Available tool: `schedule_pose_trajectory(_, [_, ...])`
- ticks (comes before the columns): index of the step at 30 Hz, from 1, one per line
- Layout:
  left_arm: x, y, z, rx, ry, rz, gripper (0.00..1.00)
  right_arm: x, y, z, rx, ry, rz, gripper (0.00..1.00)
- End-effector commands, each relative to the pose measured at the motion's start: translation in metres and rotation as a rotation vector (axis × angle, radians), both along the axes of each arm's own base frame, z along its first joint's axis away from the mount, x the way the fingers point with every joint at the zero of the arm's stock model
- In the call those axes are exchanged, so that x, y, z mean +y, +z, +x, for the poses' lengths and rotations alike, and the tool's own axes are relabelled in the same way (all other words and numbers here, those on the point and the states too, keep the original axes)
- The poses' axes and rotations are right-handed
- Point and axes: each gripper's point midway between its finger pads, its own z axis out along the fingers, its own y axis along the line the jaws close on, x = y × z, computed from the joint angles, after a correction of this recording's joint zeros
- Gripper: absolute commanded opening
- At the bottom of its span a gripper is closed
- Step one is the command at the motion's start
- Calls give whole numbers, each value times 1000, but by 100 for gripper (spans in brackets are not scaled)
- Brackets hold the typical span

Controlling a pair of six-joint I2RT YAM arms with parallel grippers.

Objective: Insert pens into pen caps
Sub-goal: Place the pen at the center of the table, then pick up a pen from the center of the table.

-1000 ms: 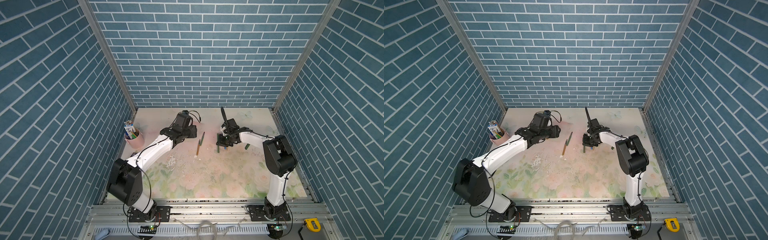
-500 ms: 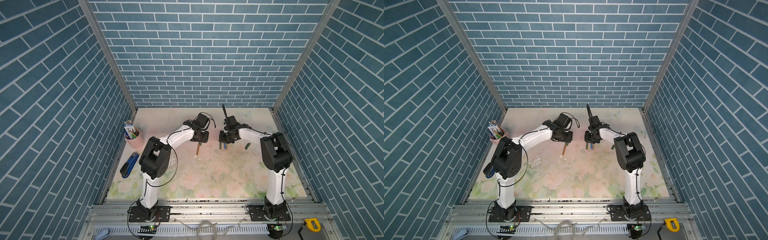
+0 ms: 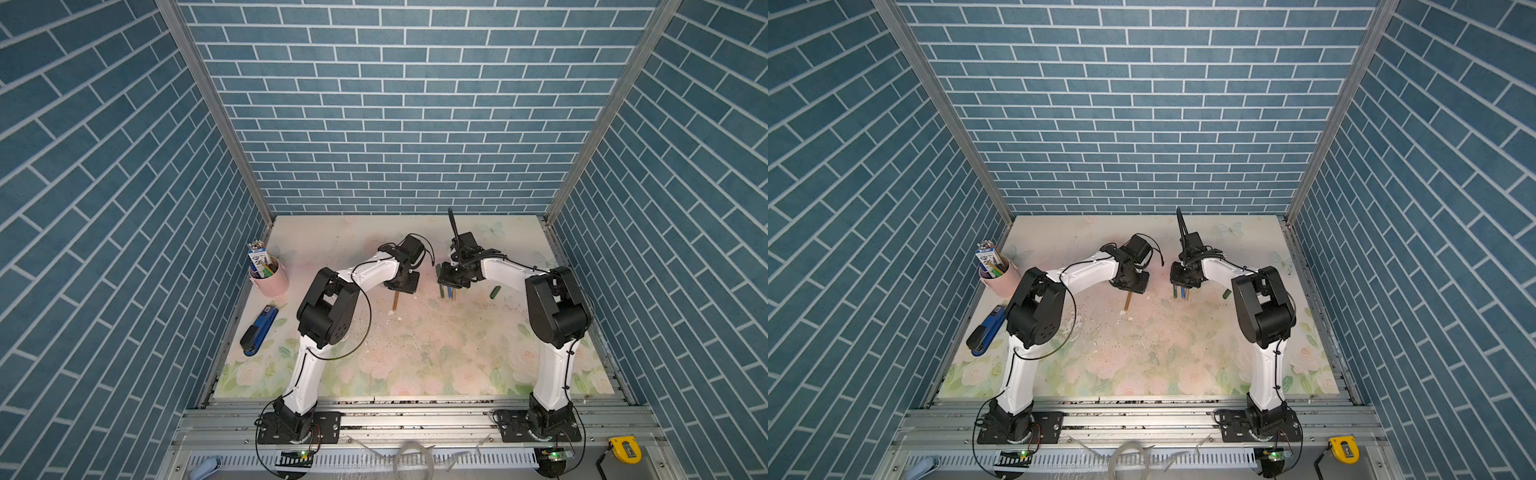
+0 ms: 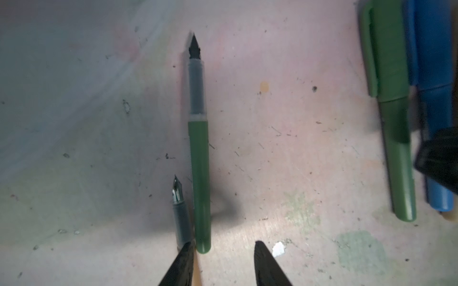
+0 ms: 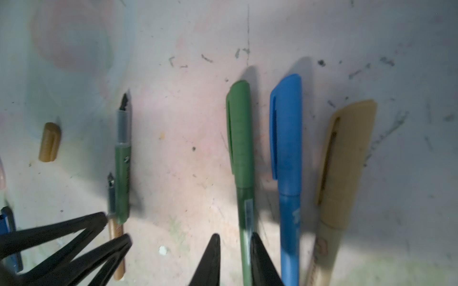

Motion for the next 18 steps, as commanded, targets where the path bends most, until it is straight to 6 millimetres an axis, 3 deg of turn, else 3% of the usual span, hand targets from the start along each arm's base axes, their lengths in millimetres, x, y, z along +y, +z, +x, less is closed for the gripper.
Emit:
schedule_pose_trajectory(1, [-1, -2, 2, -6, -13, 25, 40, 2, 64, 0, -118, -18, 84, 24])
schedule_pose_trajectory(10, [2, -17, 8, -7, -30, 80, 40, -15, 122, -33, -227, -18, 123, 24])
schedule_pose_trajectory(18, [5, -24, 12, -11, -45, 126, 37, -37, 140, -51, -283, -37, 72, 24])
